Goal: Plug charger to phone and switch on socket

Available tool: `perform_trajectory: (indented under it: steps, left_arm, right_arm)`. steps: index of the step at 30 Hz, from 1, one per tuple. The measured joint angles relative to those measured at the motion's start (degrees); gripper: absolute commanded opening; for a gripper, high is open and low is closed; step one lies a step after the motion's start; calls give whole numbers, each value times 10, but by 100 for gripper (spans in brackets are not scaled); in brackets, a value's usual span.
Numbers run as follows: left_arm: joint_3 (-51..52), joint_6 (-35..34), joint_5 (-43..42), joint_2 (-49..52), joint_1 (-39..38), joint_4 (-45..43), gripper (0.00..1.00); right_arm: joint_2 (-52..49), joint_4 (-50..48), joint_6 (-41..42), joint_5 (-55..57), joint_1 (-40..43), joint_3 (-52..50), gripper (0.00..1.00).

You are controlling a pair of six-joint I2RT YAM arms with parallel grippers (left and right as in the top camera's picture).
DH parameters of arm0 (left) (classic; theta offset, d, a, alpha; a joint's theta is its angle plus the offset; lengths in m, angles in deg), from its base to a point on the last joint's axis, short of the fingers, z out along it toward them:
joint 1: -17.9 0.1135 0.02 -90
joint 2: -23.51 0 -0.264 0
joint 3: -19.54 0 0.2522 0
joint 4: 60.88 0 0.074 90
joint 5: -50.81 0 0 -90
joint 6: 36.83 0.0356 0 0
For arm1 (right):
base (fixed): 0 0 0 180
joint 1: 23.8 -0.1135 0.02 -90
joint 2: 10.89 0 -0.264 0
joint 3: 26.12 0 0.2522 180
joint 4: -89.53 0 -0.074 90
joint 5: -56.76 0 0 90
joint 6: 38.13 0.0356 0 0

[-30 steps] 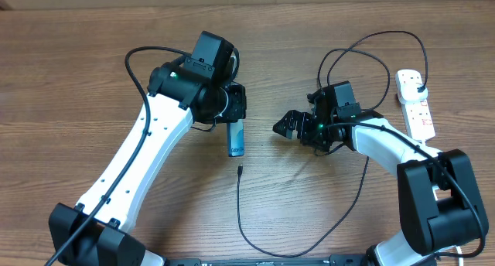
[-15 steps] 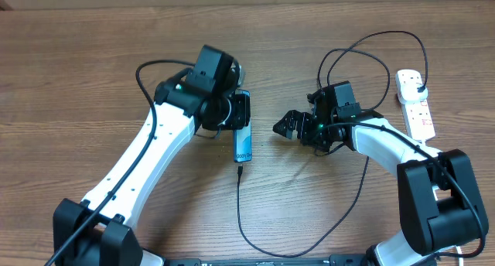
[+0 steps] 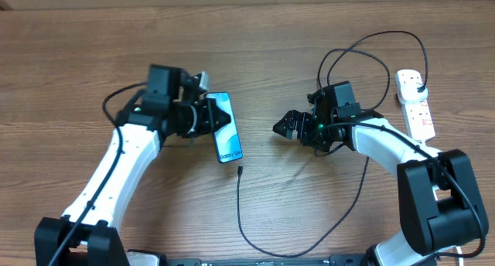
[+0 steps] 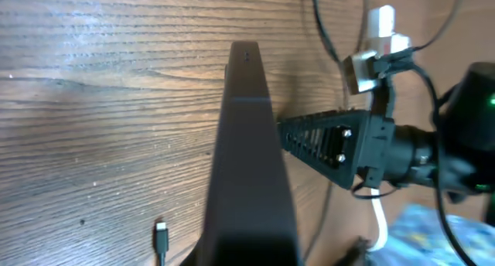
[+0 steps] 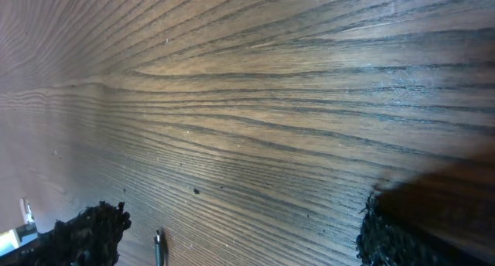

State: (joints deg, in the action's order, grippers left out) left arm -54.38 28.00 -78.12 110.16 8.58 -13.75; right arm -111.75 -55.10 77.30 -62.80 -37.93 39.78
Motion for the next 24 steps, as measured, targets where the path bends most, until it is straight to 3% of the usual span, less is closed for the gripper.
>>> perform_trajectory:
  steps: [6,24]
  left_arm:
    - [40,0,-57,0,47,-5,4]
    - [66,0,-80,0,49,-18,4]
  right_arm:
    - [0,0,0,0,0,0,100]
    - [0,0,0,0,1,0,100]
